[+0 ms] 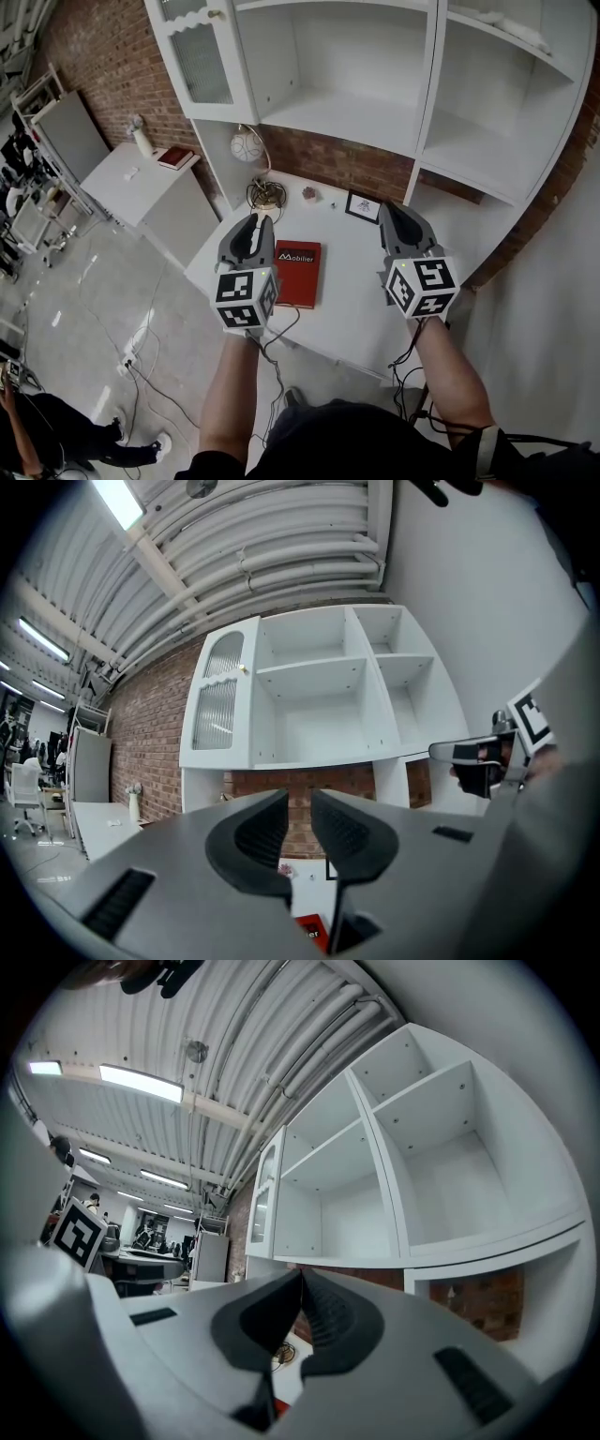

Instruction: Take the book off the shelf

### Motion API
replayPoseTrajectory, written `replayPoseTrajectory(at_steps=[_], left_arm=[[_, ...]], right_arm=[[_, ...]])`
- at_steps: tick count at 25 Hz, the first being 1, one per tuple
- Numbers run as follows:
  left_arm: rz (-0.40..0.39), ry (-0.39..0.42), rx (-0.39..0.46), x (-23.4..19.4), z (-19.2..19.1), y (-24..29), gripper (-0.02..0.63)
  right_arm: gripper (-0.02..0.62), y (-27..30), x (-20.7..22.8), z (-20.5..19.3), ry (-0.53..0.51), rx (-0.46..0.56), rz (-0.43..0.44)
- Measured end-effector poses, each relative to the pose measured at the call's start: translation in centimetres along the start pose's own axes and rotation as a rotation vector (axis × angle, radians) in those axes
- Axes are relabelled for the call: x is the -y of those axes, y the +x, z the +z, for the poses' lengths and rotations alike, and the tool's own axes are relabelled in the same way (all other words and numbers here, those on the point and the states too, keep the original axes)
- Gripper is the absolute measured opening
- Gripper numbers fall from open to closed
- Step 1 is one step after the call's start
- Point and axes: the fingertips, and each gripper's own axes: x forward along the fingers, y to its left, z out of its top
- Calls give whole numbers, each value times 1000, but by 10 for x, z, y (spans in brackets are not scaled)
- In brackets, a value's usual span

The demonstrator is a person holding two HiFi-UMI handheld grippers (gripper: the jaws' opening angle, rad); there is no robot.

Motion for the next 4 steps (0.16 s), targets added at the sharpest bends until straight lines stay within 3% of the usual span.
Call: replayPoseTrajectory(at_steps=[4], left_arm=[[0, 3, 1, -2, 1, 2, 72]], right_arm=[[3, 1, 0, 2, 0, 4, -1]])
